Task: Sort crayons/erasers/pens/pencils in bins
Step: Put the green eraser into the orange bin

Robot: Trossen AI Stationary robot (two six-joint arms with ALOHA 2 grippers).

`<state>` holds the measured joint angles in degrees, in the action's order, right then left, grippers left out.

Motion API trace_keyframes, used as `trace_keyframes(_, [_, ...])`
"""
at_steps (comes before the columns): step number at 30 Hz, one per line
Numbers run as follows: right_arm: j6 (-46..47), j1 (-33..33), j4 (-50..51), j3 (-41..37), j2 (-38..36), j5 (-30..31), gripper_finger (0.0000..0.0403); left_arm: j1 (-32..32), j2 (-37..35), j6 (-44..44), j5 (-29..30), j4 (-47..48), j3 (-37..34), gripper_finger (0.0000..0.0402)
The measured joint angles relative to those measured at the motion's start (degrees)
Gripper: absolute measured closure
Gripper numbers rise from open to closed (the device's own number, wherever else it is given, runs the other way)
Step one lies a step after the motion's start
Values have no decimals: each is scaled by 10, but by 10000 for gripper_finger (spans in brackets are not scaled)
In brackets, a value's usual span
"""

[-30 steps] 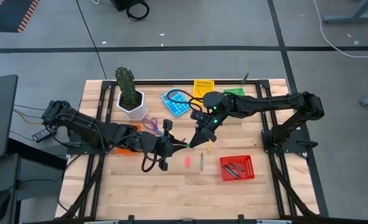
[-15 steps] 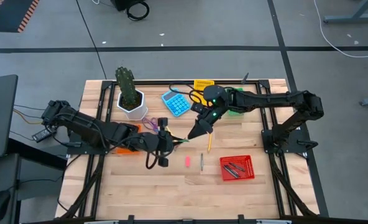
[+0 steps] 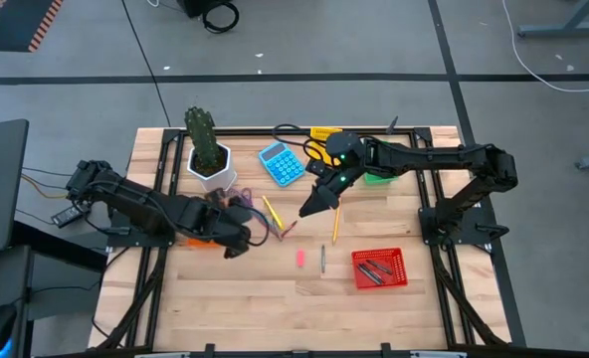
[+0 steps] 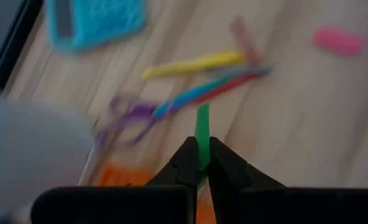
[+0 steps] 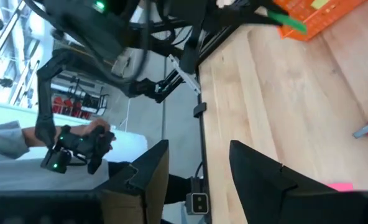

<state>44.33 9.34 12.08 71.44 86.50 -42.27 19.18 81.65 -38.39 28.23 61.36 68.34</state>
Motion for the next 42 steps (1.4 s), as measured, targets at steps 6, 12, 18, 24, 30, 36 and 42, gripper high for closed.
trace_keyframes(6, [-9, 0, 1, 0, 0, 18, 228, 0, 0, -95, -8, 107, -1, 375])
trace_keyframes(12, [-11, 0, 1, 0, 0, 20, 228, 3, -10, -171, -45, 126, -33, 379])
trace_keyframes(18, [-11, 0, 7, 0, 0, 20, 228, 4, -77, -261, -106, 105, -126, 379])
trace_keyframes(24, [-13, 3, 16, 0, 0, 20, 228, -14, -162, -304, -126, 63, -183, 376])
trace_keyframes(30, [-11, 7, 16, 0, 0, 35, 228, -49, -172, -310, -203, 61, -249, 379])
trace_keyframes(36, [-10, 7, 16, 0, 0, 46, 228, -81, -173, -298, -233, -12, -295, 367])
trace_keyframes(42, [-4, 7, 16, 0, 0, 46, 228, -120, -172, -235, -233, -65, -296, 379])
